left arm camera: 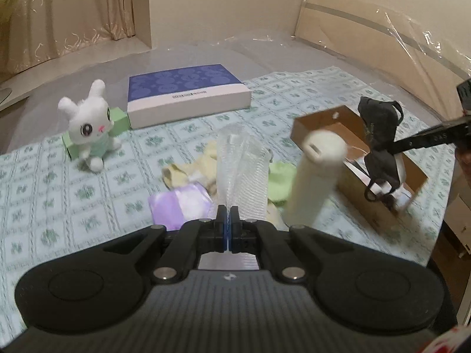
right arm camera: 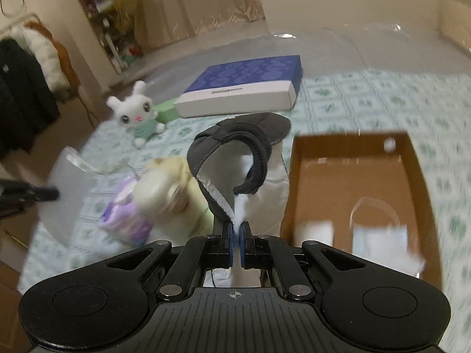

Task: Organize soft objects
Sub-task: 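Carry the bag in the left gripper while the right gripper carries the mask to the box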

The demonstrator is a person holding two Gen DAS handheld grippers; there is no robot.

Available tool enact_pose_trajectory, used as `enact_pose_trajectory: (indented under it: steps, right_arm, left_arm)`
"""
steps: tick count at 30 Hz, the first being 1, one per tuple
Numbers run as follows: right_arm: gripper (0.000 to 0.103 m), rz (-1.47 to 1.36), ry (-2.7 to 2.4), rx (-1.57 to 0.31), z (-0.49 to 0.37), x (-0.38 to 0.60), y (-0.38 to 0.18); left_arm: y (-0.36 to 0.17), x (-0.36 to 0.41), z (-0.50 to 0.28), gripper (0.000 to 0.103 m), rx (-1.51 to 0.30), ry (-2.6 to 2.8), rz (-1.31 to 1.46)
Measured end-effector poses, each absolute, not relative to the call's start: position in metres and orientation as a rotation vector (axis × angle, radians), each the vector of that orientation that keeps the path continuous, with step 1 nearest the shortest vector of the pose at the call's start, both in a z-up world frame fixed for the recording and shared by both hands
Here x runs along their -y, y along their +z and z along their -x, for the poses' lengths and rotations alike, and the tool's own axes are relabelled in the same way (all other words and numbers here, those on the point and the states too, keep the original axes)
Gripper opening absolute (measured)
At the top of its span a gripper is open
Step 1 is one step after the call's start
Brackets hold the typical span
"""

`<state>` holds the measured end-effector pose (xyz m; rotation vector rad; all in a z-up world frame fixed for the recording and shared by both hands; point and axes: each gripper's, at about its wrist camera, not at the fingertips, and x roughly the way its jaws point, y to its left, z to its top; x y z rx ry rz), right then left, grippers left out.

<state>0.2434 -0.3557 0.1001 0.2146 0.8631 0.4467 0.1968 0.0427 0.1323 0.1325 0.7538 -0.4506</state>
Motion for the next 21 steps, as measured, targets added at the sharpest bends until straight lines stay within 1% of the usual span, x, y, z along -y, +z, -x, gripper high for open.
enact_pose_trajectory:
  steps: [7, 12, 17, 21]
  right_arm:
    - [0.004, -0.343, 0.45, -0.811, -0.153, 0.365, 0.089]
    - [0.004, -0.371, 0.414, -0.775, -0.102, 0.364, 0.08]
    - [0.004, -0.348, 0.373, -0.761, -0.075, 0.361, 0.074]
    - [0.004, -0.275, 0.314, -0.745, -0.058, 0.362, 0.072]
  left_arm:
    - [0.114, -0.018, -0.122, 0.0, -0.733, -0.442, -0.062]
    - [0.103, 0.003, -0.087, 0.0, -0.73, -0.45, 0.009]
    - [0.09, 0.027, -0.065, 0.0, -0.734, -0.468, 0.08]
    - [0.08, 0.051, -0.058, 0.0, -0.75, -0.472, 0.122]
